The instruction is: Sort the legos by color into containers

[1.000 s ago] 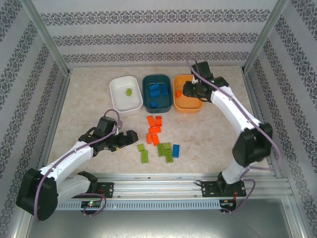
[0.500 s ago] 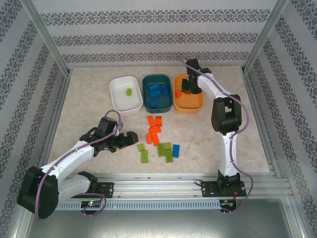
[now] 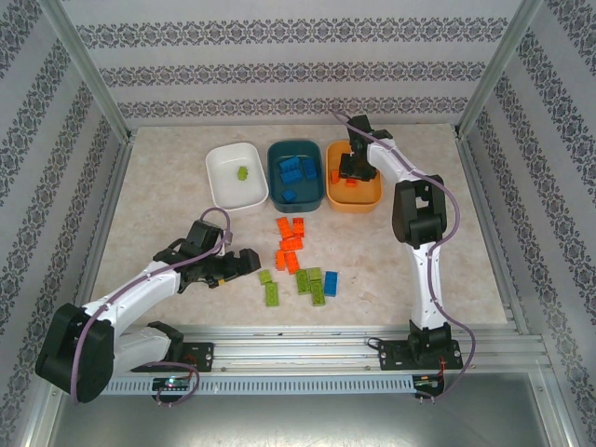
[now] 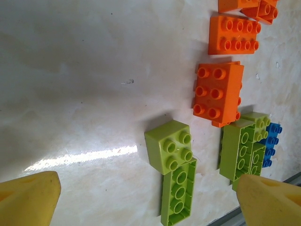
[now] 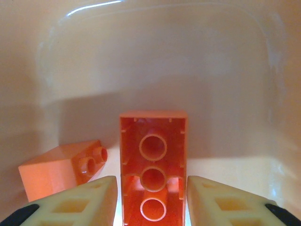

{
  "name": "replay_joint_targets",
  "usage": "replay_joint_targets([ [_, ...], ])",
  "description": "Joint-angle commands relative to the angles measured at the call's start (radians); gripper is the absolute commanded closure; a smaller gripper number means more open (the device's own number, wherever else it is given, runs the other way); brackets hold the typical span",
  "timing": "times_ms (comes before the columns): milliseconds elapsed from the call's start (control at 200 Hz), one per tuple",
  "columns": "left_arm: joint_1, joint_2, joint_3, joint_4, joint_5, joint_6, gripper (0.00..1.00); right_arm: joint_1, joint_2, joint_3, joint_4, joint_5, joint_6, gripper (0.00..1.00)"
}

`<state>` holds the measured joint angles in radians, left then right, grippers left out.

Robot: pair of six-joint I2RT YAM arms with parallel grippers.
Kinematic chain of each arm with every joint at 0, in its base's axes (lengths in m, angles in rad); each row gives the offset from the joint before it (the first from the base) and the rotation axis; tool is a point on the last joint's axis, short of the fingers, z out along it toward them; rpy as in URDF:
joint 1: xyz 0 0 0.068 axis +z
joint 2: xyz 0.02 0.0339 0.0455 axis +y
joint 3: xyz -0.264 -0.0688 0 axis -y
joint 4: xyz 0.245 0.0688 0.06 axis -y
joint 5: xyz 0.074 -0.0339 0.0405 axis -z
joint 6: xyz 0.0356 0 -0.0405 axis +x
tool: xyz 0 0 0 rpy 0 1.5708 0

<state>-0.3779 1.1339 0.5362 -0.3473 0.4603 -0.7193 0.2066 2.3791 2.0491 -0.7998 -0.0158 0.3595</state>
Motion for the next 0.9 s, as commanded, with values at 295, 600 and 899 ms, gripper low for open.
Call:
replay_joint_targets([
  [295,0.008,-0.036,0.026,-0.009,0.005,0.010,0.03,0.055,-0.346,-0.166,0.004,-0.016,-0.031,0.50],
  [600,-0.007,-0.062,0.024,0.012,0.017,-0.010,0.07,0.307,-0.727,-0.694,0.085,-0.070,0.049,0.41],
  [899,-0.157,0.187,0.298,-0.186,-0.140,0.135,0.18,0.369,-0.942,-1.127,0.275,-0.114,0.236,0.40],
])
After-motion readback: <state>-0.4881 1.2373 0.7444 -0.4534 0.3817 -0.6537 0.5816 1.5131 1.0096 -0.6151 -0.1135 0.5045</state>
